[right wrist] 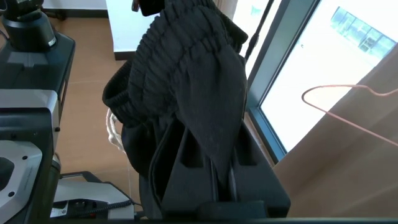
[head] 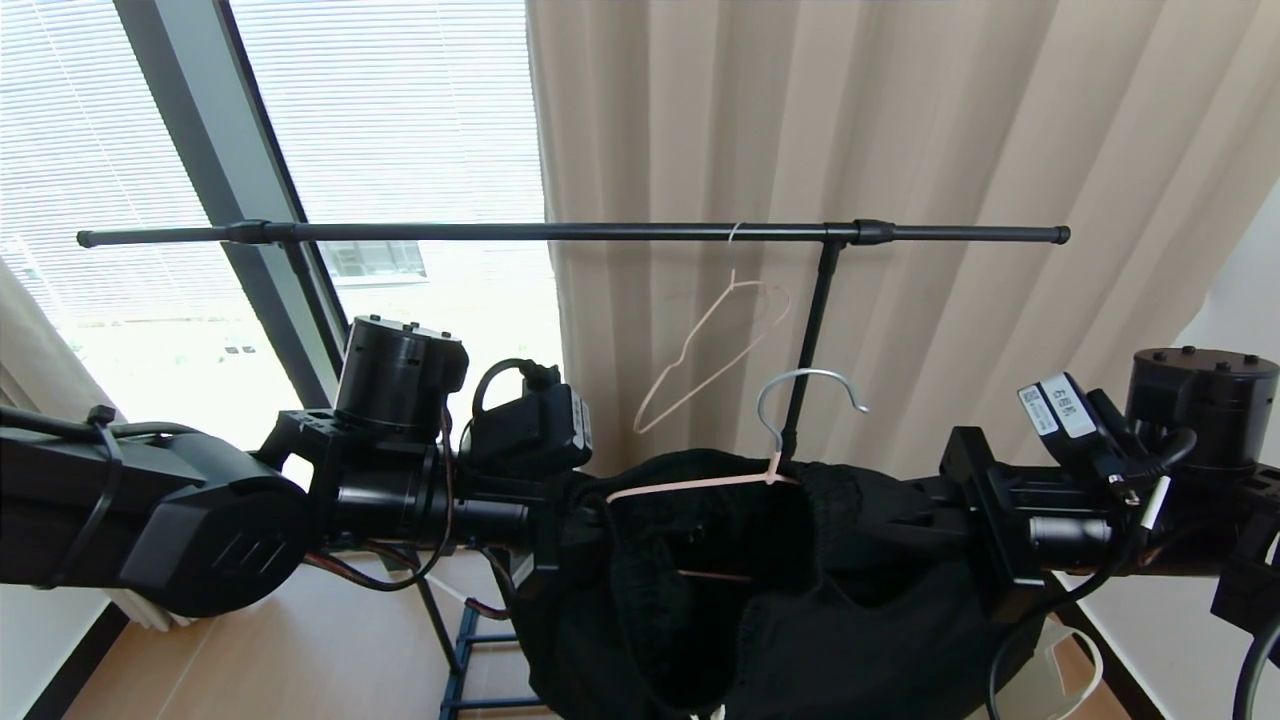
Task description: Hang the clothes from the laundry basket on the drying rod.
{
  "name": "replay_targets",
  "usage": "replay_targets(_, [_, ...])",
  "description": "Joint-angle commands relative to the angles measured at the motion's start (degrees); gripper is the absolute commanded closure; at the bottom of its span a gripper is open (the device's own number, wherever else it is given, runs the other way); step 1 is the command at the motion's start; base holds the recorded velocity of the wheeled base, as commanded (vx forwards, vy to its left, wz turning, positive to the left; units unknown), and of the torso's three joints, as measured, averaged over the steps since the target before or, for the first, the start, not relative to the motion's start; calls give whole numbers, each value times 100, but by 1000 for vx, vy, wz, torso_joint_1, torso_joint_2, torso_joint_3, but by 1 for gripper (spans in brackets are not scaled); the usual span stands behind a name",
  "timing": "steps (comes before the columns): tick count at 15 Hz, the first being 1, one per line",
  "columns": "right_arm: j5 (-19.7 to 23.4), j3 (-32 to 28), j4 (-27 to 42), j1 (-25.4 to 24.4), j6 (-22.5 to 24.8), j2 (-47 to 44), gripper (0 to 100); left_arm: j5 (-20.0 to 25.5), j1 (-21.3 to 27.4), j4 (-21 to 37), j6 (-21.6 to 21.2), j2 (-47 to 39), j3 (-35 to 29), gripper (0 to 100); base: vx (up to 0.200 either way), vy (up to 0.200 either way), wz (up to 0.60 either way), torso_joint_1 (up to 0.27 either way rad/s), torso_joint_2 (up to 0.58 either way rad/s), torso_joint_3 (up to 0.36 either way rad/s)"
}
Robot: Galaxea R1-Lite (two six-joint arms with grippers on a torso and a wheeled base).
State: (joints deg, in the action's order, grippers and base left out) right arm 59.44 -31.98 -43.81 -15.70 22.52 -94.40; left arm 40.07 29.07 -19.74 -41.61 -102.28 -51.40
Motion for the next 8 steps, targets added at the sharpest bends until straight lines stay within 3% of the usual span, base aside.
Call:
replay_targets(1, [-12, -72, 13, 6, -2, -69, 100, 1, 2, -13, 3, 15, -11, 100, 0, 0, 0, 0, 0, 0])
replay_targets(5, [-12, -169, 4, 14, -10, -245, 100, 1, -25, -13, 3, 15, -11, 100, 0, 0, 0, 0, 0, 0])
replay_targets(6, [-12, -186, 13, 14, -10, -245, 0, 1, -33, -21, 3, 15, -20, 100, 0, 0, 0, 0, 0, 0])
replay_targets(8, [-12, -177, 13, 41, -10, -236, 0, 1, -95, -30, 3, 15, -11, 100, 0, 0, 0, 0, 0, 0])
